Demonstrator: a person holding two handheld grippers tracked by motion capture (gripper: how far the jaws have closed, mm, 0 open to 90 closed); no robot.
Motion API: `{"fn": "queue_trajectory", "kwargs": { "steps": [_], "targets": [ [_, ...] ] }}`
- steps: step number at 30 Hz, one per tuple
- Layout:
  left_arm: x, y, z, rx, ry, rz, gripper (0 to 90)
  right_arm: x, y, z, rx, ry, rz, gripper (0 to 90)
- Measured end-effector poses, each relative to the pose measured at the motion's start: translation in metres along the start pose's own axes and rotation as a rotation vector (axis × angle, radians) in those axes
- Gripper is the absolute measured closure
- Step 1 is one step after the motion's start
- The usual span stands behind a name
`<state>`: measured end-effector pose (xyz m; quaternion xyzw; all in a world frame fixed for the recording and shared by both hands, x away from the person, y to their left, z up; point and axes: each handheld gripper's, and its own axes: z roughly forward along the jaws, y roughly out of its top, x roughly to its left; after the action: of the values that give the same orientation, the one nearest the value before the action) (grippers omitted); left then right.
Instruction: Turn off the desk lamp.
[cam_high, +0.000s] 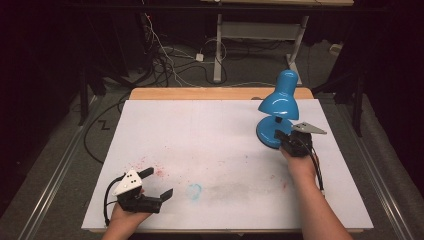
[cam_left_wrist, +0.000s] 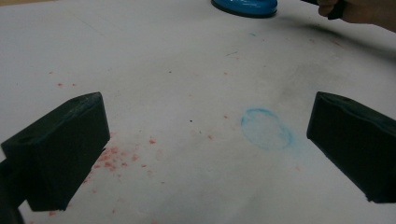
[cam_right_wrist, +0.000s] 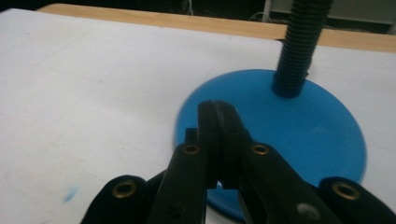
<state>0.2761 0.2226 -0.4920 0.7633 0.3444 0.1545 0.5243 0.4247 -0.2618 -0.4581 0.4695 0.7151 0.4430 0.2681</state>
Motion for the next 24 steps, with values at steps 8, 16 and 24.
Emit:
{"fn": "queue_trajectory", "kwargs": {
  "steps": [8,16,24],
  "targets": [
    [0.000,0.000,0.000,0.002,-0.001,0.001,0.0,0.024,-0.015,-0.014,-0.007,0.065,-0.023,90.0],
    [0.000,0.000,-0.001,0.001,-0.001,0.001,0.0,0.045,-0.037,-0.032,0.007,0.129,-0.048,90.0],
    [0.000,0.000,-0.002,-0.002,-0.002,-0.004,0.0,0.058,-0.060,-0.066,0.020,0.175,-0.084,90.0]
  ]
}}
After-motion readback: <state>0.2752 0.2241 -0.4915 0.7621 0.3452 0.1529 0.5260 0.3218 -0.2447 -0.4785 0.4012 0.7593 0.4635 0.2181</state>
